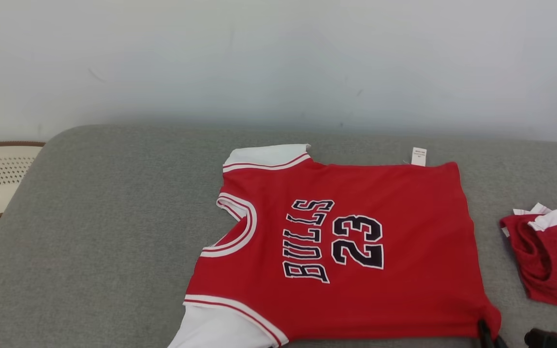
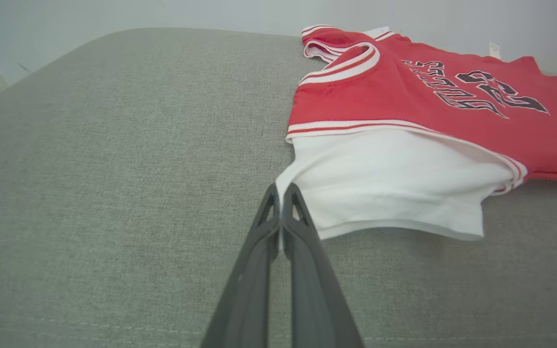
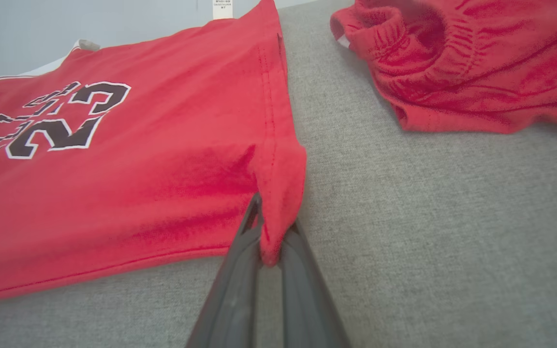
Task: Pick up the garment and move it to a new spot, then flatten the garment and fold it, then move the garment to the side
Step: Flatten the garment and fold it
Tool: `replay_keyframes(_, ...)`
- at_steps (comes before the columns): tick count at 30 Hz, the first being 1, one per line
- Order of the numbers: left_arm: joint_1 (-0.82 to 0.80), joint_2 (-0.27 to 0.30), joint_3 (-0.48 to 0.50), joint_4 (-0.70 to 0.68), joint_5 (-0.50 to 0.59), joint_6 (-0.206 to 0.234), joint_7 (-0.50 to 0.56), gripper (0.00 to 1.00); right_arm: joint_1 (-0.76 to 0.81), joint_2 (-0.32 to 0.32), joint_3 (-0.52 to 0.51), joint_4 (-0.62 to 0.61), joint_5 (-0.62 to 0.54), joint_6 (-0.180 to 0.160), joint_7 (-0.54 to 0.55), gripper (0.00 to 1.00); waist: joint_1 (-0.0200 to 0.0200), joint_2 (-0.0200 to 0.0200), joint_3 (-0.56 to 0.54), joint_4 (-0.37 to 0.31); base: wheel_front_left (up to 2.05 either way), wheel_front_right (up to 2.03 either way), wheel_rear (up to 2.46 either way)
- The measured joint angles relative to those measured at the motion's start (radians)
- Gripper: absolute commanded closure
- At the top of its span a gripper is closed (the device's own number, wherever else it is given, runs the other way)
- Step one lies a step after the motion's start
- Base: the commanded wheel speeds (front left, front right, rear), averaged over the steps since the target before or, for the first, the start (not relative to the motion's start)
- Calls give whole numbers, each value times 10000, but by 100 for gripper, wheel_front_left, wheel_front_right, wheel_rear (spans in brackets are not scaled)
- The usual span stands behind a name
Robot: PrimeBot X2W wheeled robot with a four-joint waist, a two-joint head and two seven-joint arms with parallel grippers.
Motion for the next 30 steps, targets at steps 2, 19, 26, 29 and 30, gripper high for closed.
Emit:
replay_keyframes(2,187,-2,25,10,-4,127,0,100,209,90,-10,-2,-75,2,0,100,0,1,-23,107,0,0,0)
replay_keyframes(19,605,6,-12,-382,-33,163,0,100,1194,297,-182,-548,-136,2,-2,100,0,2,149,396,0,0,0)
replay_keyframes(26,-515,25,-295,-2127,163,-155,0,100,832,322,-671,-1452,-240,2,-2,100,2,2,328,252,0,0,0)
replay_keyframes(29,-1137,21,-462,-2339,370,-324,0,100,621,328,-679,-1486,-247,2,0,100,2,3,432,207,0,0,0)
replay_keyframes(30,-1339,21,-502,-2334,441,-337,0,100,530,326,-648,-1459,-255,0,-2,100,2,3,466,192,0,0,0)
